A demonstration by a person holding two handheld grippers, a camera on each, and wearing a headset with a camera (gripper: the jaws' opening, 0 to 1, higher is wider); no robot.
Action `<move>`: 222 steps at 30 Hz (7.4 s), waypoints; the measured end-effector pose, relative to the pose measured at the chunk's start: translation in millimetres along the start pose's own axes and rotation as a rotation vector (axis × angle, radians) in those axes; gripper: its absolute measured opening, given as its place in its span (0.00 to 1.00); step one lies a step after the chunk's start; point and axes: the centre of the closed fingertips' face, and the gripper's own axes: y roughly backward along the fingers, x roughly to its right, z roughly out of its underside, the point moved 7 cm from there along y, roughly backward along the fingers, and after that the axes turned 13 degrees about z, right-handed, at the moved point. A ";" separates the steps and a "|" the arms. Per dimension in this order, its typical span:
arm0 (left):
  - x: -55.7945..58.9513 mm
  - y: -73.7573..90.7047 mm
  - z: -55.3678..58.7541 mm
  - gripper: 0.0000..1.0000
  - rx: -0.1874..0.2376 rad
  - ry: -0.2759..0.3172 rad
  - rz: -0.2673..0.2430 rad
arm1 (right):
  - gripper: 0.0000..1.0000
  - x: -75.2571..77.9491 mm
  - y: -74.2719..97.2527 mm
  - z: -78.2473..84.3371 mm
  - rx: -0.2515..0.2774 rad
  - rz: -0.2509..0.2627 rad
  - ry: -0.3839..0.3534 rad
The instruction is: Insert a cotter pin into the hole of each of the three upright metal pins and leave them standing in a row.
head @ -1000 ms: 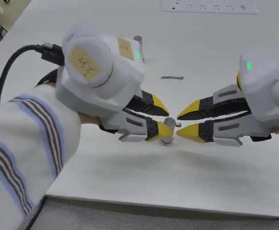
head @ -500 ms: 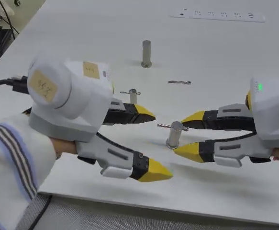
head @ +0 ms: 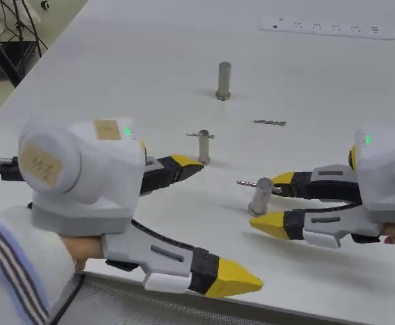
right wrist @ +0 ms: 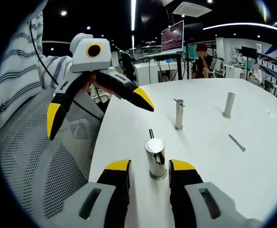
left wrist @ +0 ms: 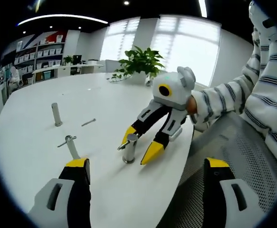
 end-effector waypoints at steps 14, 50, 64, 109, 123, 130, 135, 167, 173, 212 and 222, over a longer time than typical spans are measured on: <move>0.9 8.5 -1.0 0.99 0.044 0.035 -0.090 | 0.17 1.4 -7.2 1.5 0.035 -0.008 -0.017; -3.6 17.6 1.4 0.99 0.053 0.069 -0.159 | 0.08 36.6 -7.0 -10.8 0.099 0.050 0.091; -4.1 19.9 6.9 0.99 0.044 0.093 -0.172 | 0.08 79.5 -8.3 -6.9 0.078 0.049 0.104; -1.7 17.5 5.6 0.99 0.059 0.105 -0.171 | 0.09 71.9 -8.9 1.5 0.117 0.003 0.075; -1.8 24.3 1.3 0.99 0.085 0.104 -0.186 | 0.26 77.3 12.3 -12.7 0.175 0.086 -0.018; -2.8 29.3 -6.8 0.99 0.111 0.083 -0.193 | 0.40 73.2 36.8 -26.7 0.230 0.138 -0.093; -4.0 32.9 -10.5 0.99 0.130 0.079 -0.197 | 0.48 69.3 53.9 -38.2 0.270 0.191 -0.153; -27.3 49.3 -27.4 0.99 0.142 0.081 -0.166 | 0.98 48.1 104.9 -26.3 0.284 0.360 -0.531; -31.0 52.5 -27.2 0.99 0.146 0.081 -0.178 | 0.98 42.5 109.0 -24.3 0.268 0.389 -0.533; -164.0 43.9 -93.8 0.88 0.033 -0.041 -0.212 | 0.98 29.3 133.9 1.3 0.192 0.565 -0.574; -184.3 27.6 -93.5 0.81 -0.027 -0.047 -0.201 | 0.98 25.5 138.4 5.9 0.174 0.590 -0.585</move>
